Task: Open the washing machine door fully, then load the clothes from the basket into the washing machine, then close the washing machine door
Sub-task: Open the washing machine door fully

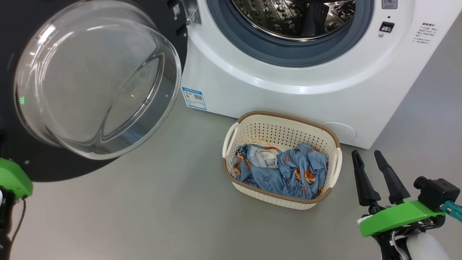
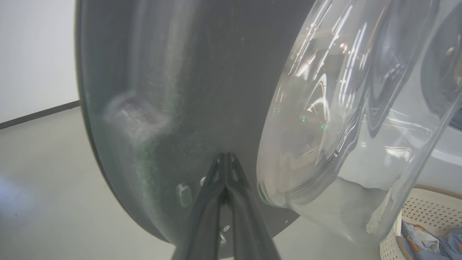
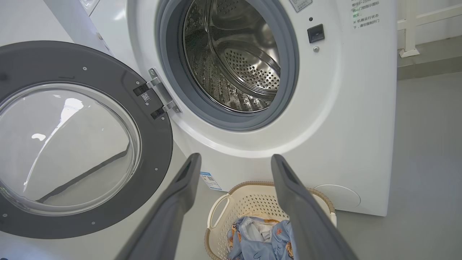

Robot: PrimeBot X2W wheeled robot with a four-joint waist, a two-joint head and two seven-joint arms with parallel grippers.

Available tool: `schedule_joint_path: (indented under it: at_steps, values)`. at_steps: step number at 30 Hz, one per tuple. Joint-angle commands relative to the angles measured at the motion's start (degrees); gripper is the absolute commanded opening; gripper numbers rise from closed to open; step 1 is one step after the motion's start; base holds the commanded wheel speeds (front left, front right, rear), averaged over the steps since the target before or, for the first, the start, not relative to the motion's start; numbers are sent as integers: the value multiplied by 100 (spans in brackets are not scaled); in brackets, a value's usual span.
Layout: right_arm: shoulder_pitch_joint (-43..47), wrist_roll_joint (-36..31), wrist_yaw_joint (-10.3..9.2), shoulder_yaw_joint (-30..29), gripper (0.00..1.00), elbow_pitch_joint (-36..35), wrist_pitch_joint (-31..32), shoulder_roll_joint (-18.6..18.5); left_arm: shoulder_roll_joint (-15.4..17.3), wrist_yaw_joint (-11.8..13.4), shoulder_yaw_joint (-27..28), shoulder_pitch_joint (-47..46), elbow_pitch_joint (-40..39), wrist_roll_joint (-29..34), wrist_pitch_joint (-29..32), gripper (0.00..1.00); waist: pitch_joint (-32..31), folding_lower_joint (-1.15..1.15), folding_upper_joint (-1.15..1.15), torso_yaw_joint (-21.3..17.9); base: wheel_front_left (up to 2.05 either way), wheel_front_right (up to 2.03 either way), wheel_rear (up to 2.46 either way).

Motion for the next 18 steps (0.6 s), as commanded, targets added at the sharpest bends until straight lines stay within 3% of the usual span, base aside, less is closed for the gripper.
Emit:
schedule_joint_path:
  at_steps: [1,11,18]
  values:
    - [-137,-46,57,144,100,-117,-69,-1,436,11,164,-296,16,41,-101,0,-24,0,0,-13,0,0,0]
    - [-86,-34,57,120,100,-120,-69,-6,354,-83,24,-509,490,46,-327,0,-80,0,0,13,0,0,0]
    - [-79,-44,57,117,100,-143,-69,4,275,-178,72,-335,374,-114,-449,0,-72,0,0,7,0,0,0]
